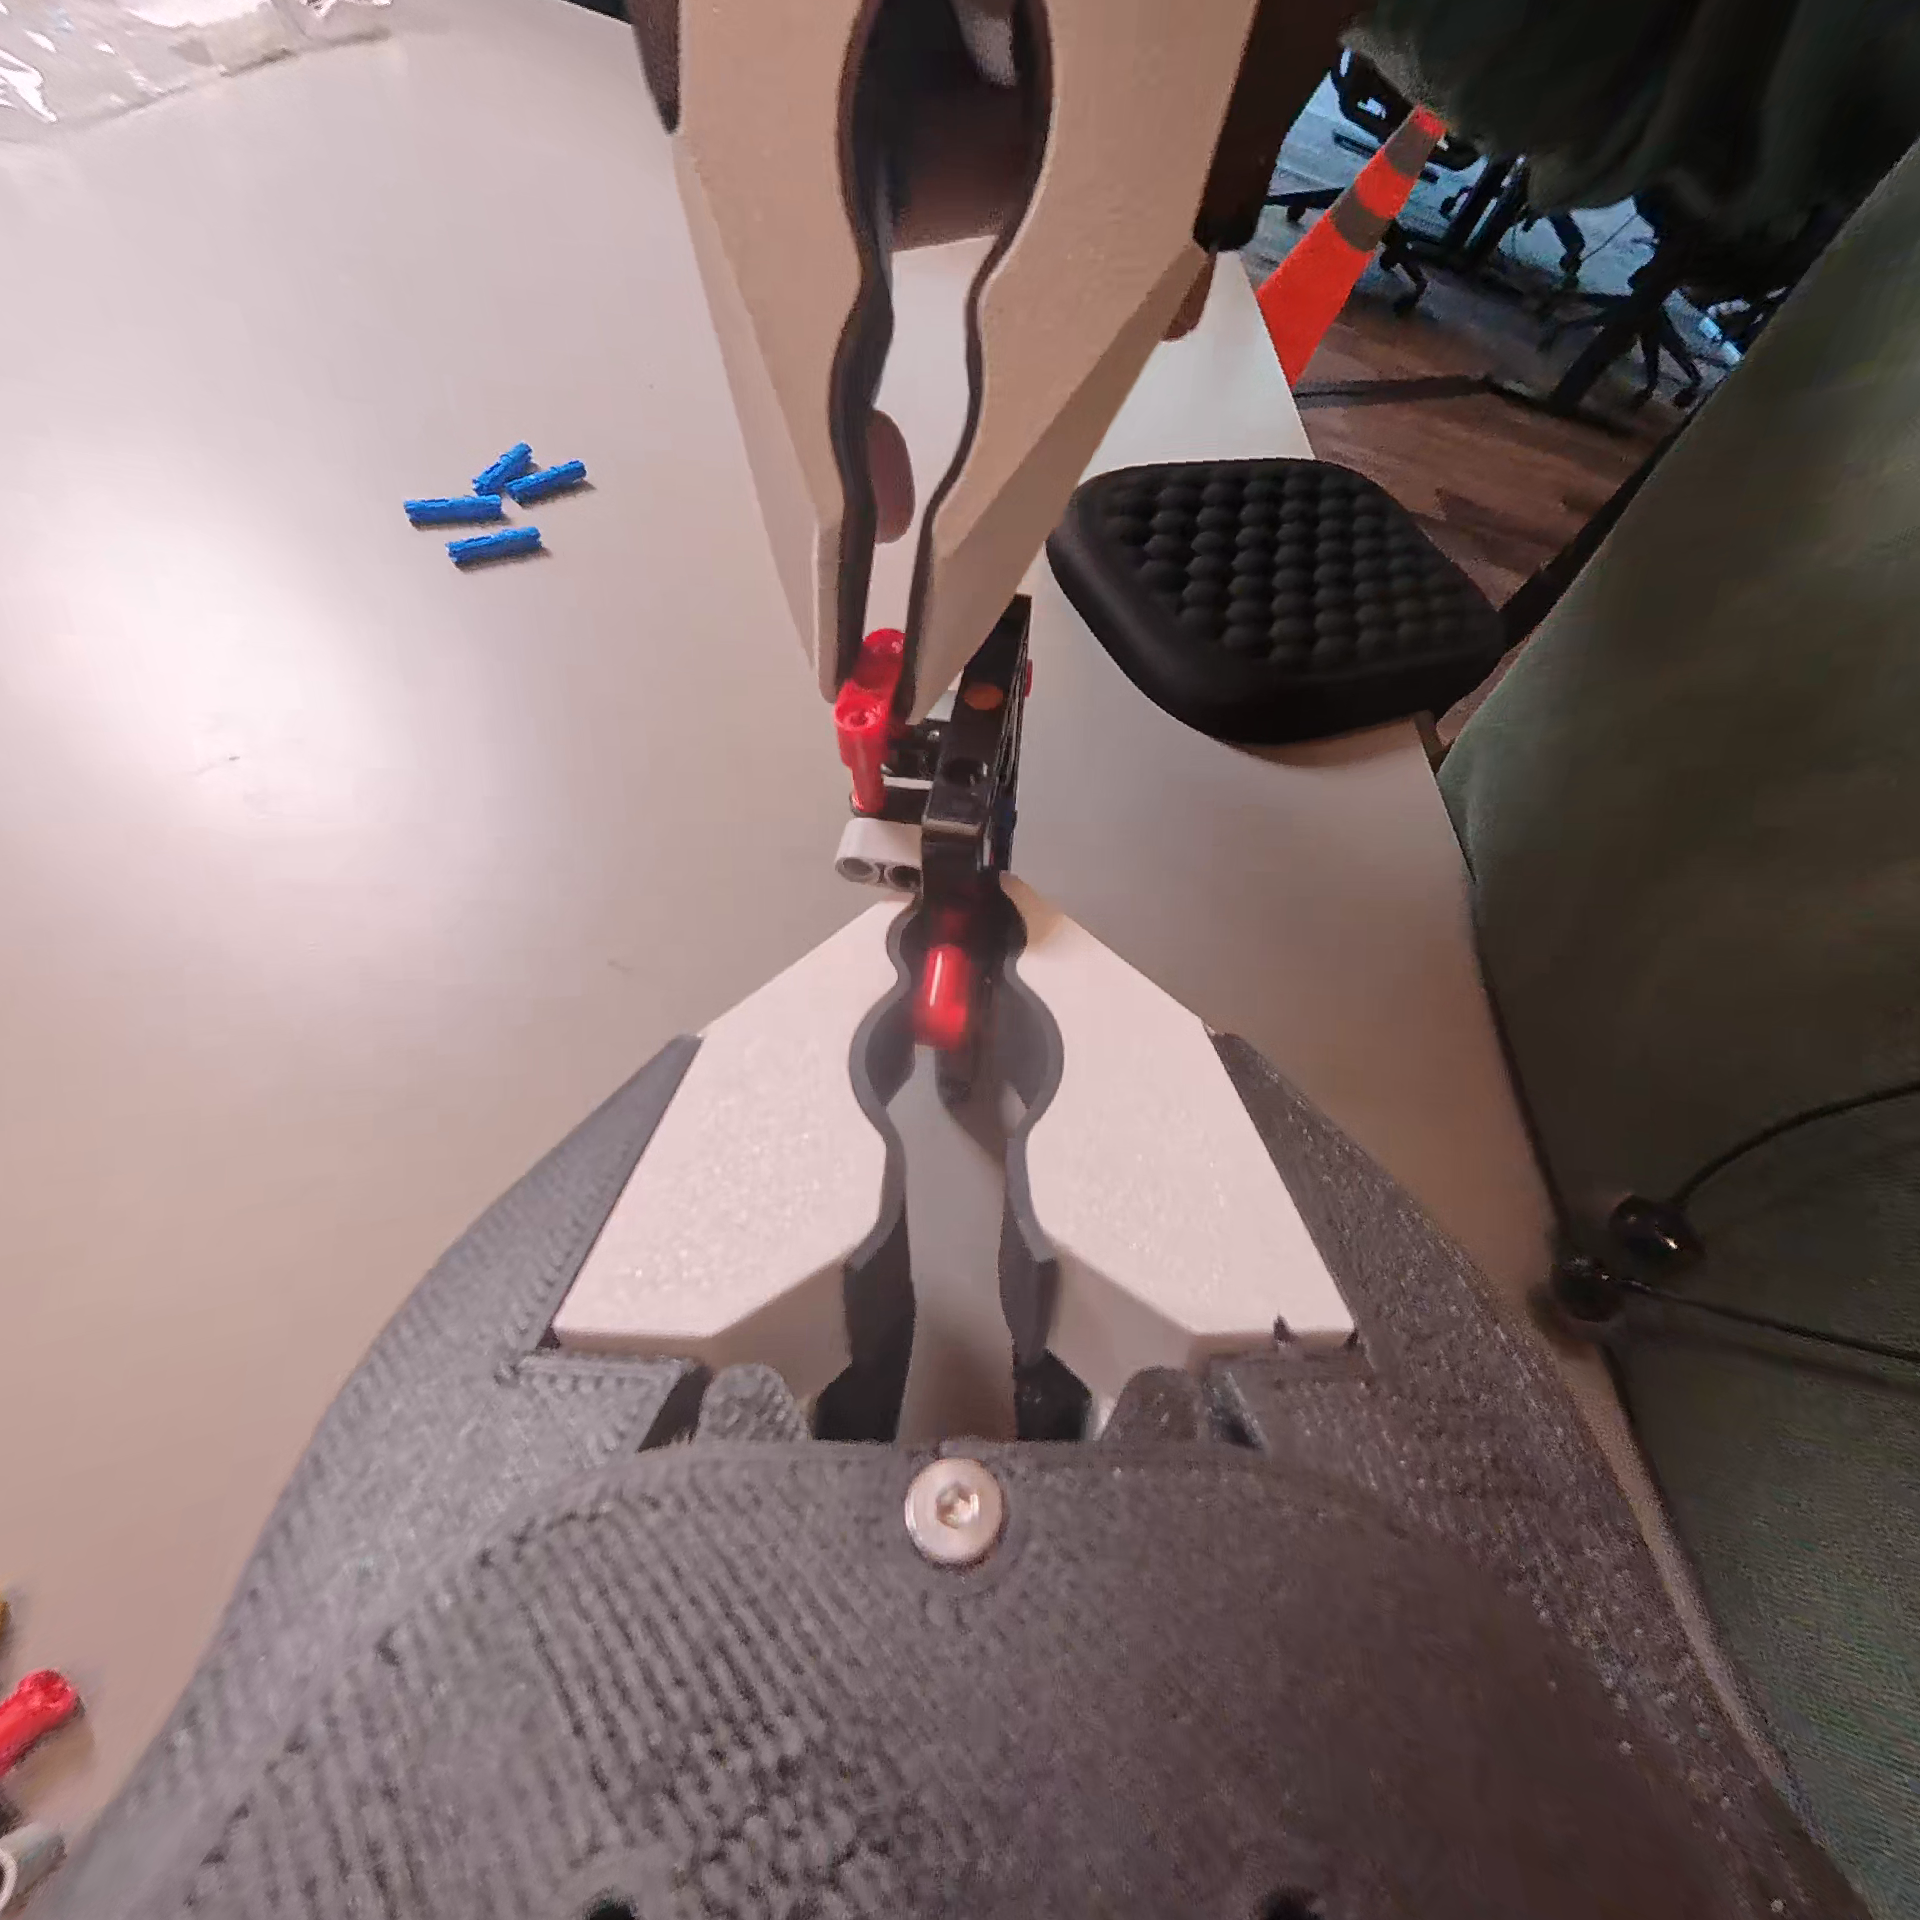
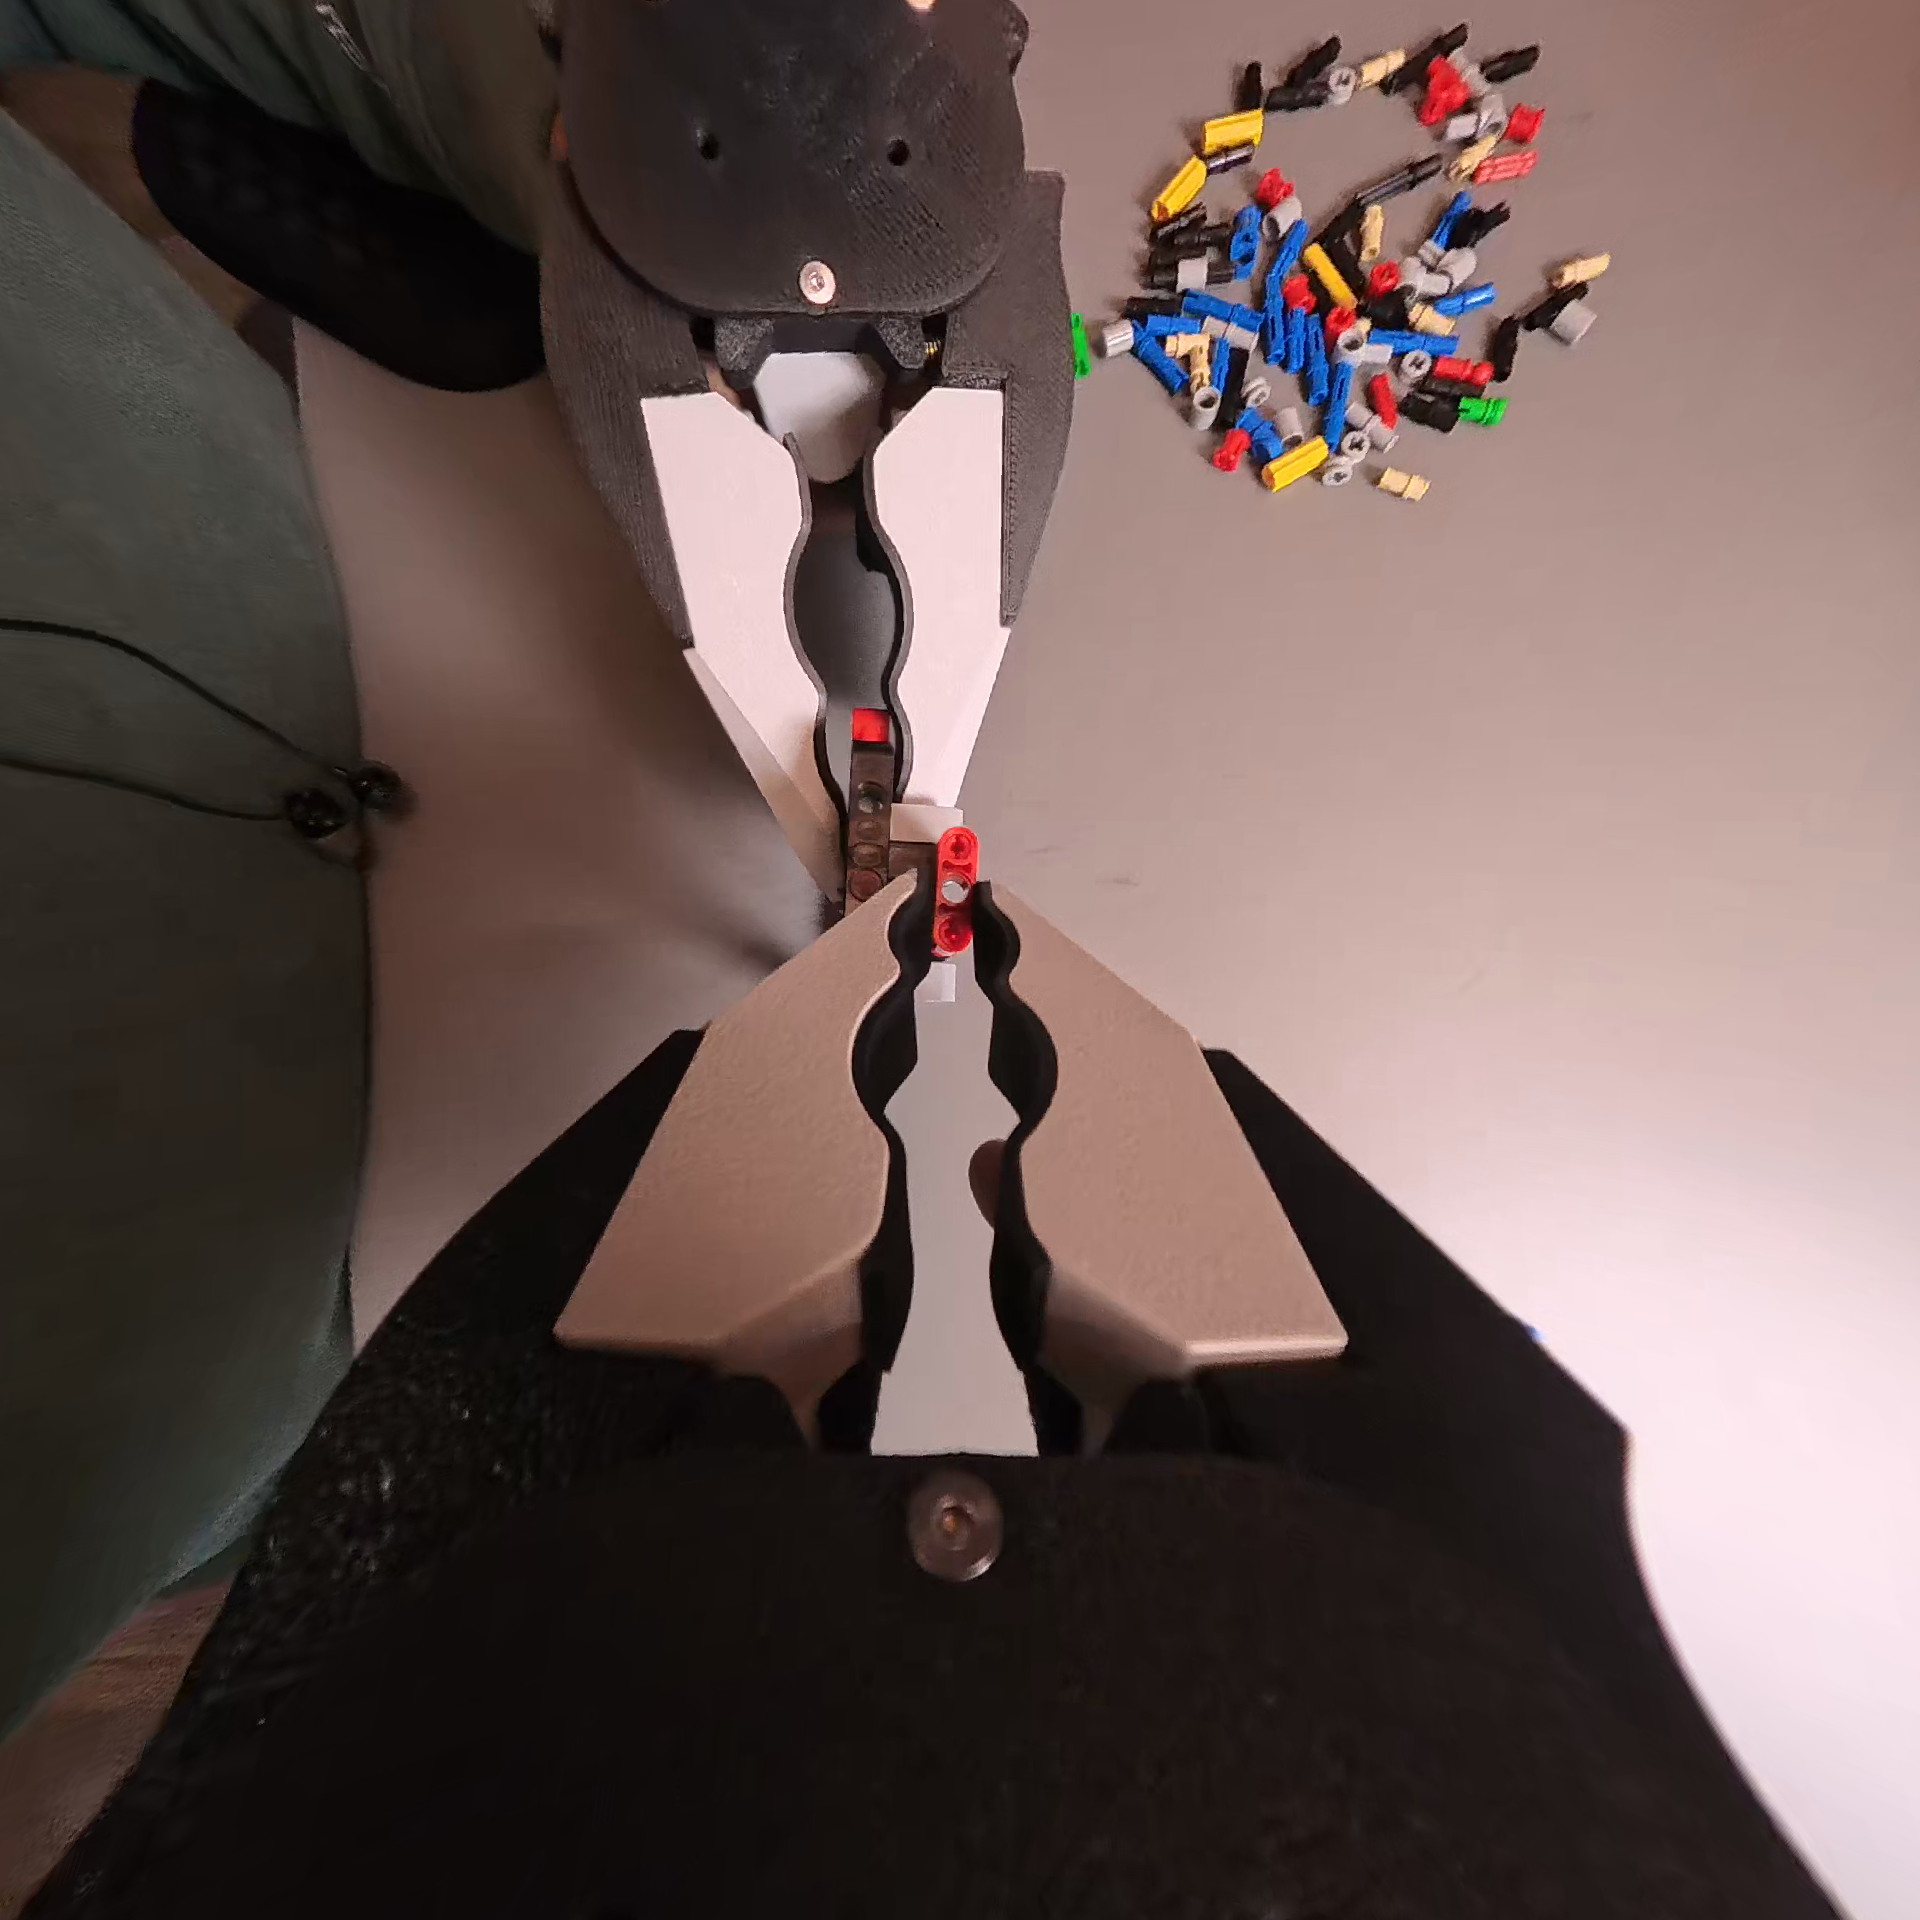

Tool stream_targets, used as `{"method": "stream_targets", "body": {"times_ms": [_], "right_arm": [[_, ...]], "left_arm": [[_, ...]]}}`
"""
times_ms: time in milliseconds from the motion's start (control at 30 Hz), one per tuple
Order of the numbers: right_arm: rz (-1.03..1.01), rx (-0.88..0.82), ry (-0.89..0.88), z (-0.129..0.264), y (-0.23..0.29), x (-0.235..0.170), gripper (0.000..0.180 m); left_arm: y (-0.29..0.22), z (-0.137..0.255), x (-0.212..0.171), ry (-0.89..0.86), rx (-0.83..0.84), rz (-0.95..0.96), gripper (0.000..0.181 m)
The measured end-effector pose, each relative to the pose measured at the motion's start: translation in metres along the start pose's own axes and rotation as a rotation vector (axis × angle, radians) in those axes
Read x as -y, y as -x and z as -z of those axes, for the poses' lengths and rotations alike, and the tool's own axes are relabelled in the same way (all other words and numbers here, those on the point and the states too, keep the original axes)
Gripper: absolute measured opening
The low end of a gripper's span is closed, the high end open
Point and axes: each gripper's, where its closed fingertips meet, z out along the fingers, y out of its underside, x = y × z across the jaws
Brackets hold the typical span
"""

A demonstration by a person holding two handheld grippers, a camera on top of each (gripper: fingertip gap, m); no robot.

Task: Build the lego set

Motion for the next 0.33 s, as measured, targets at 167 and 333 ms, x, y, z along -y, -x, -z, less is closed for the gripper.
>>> {"method": "stream_targets", "body": {"times_ms": [167,333], "right_arm": [[-0.064,0.038,-0.012,0.0015,0.0024,0.0005,0.004],[0.051,-0.018,0.017,0.0035,0.0027,0.0044,0.005]], "left_arm": [[-0.0022,-0.0010,-0.0001,0.006,0.017,-0.065,0.007],[0.0014,-0.0002,0.0032,0.018,0.067,-0.170,0.006]]}}
